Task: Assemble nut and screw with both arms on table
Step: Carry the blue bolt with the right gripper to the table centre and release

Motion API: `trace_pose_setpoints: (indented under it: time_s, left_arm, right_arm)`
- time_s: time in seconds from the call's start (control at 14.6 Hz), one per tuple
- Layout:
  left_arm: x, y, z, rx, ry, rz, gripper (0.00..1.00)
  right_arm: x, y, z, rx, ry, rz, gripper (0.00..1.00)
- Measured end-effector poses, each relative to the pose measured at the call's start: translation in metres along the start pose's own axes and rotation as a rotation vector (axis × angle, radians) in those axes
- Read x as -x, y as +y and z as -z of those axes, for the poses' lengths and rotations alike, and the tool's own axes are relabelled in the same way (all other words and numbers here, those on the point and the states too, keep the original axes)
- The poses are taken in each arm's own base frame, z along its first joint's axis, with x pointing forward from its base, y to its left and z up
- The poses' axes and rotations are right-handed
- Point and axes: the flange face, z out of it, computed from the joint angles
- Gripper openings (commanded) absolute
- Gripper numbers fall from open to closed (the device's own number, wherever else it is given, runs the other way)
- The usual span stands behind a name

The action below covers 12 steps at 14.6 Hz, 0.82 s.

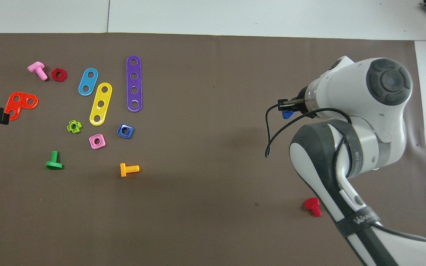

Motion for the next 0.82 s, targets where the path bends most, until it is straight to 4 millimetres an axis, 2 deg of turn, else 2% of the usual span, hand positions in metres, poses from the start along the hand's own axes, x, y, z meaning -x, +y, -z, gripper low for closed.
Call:
trace_pose_setpoints:
  time_s: [0.21, 0.34, 0.55, 0.82]
  left_arm:
    - [0.0, 0.0, 0.0, 0.0, 0.0, 0.0, 1.0]
    - [0.0, 0.0, 0.0, 0.0, 0.0, 0.0, 1.0]
    - [0.0, 0.0, 0.0, 0.0, 0.0, 0.0, 1.0]
    - [0.0, 0.0, 0.0, 0.0, 0.0, 0.0, 1.0]
  right_arm:
    - [0.023, -0.068, -0.031, -0.013, 0.007, -0.044, 0.0]
    - [0.036, -0.099, -0.055, -0.017, 0.008, -0.048, 0.0]
    - [0.048, -0.116, -0.089, -0.009, -0.001, -0.029, 0.0]
    - [0.059, -0.138, -0.125, -0.022, 0.026, -0.047, 0.0]
